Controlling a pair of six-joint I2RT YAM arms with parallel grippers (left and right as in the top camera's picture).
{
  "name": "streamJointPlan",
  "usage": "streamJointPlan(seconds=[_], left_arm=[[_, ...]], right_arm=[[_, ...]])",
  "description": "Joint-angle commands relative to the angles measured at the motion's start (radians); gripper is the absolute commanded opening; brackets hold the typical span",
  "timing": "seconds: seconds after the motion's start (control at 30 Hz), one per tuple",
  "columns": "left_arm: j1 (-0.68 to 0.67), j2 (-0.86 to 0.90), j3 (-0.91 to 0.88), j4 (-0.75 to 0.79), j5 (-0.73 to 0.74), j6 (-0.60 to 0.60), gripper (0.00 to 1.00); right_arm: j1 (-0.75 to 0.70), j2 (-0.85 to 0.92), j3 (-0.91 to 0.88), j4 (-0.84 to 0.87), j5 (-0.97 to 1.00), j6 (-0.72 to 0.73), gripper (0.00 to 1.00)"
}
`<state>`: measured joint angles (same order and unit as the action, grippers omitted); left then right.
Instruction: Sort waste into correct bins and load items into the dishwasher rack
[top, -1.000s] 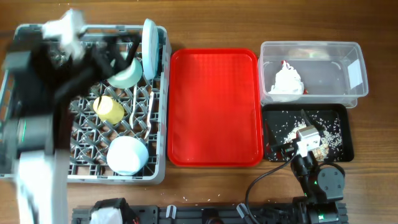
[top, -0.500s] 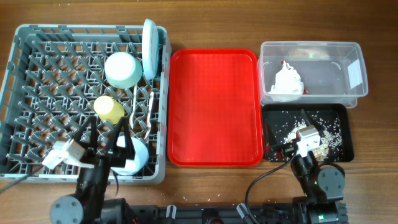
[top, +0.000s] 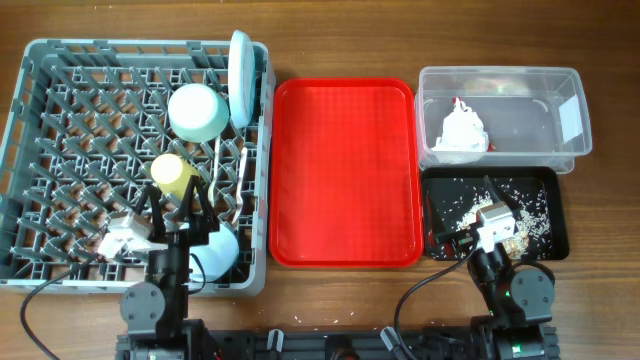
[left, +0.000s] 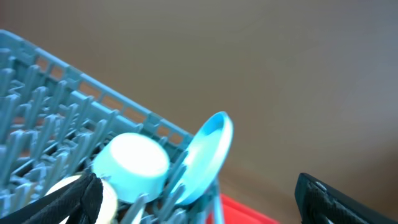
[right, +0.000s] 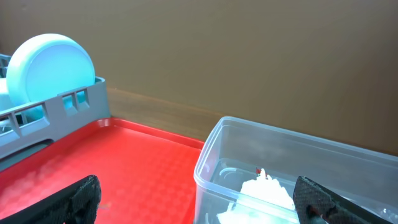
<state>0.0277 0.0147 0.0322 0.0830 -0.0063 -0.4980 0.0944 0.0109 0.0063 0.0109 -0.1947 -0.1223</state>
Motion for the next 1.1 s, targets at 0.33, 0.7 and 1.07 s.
streamJointPlan(seconds=[0.33, 0.7, 1.07], left_arm=[[-0.034, -0.011, -0.025, -0.158, 0.069, 0.585, 1.0], [-0.038, -0.011, -0.026, -0.156, 0.069, 0.539, 1.0], [-0.038, -0.011, -0.026, -0.156, 0.069, 0.539, 1.0]], right_arm=[[-0.002, -0.006, -0.001, 0.004, -0.009, -0.008, 1.0], [-0.002, -0.006, -0.001, 0.004, -0.009, -0.008, 1.0], [-0.002, -0.006, -0.001, 0.004, -0.009, -0.008, 1.0]])
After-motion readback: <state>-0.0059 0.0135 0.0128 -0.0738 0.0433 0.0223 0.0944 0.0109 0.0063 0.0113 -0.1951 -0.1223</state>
